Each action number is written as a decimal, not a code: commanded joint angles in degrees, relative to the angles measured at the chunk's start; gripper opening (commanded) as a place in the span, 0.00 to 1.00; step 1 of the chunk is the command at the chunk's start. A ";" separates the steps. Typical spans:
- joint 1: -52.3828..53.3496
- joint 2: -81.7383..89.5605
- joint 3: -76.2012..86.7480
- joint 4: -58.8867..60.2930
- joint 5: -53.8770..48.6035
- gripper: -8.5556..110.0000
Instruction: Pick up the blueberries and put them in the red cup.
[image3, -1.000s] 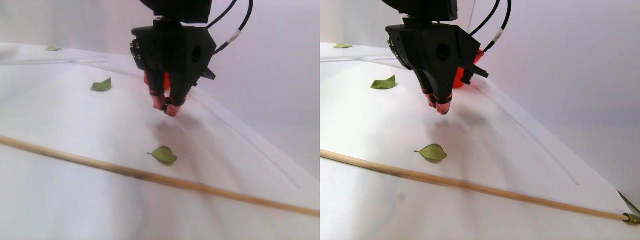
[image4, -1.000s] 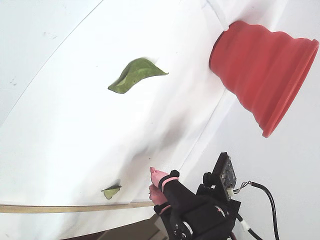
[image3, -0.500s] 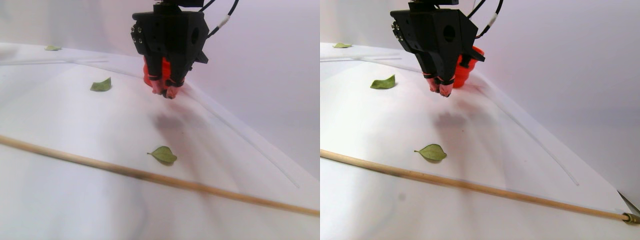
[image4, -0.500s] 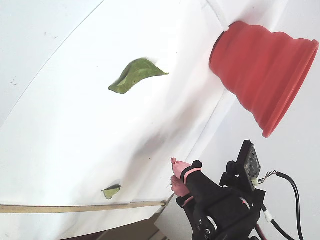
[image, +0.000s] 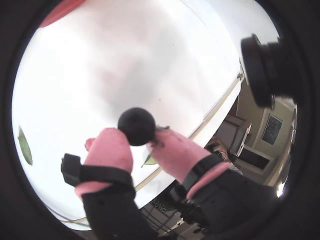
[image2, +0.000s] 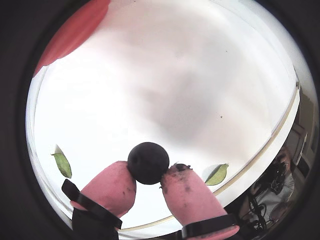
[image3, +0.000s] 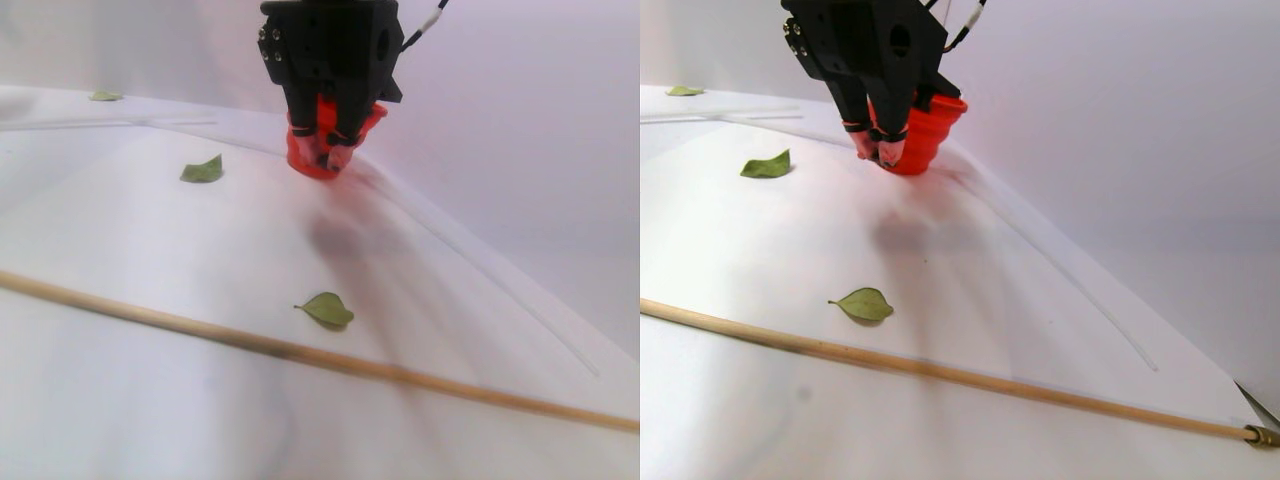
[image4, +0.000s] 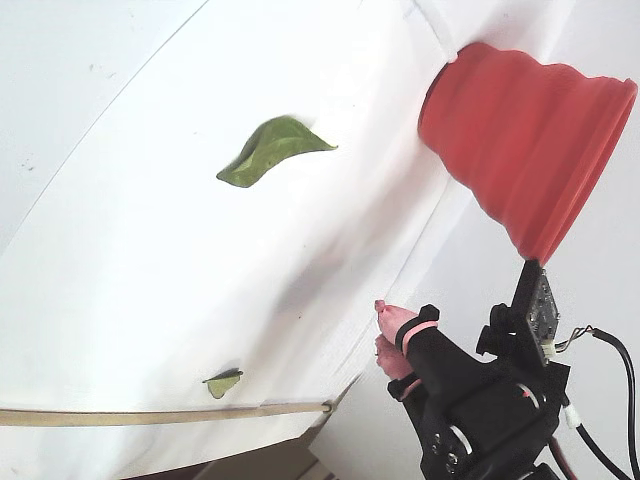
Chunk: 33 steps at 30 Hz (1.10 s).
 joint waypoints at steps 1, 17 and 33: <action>0.09 6.94 -3.43 2.29 -0.44 0.15; -0.88 10.81 -8.53 8.53 -1.58 0.15; -0.79 10.81 -18.28 14.33 -3.69 0.15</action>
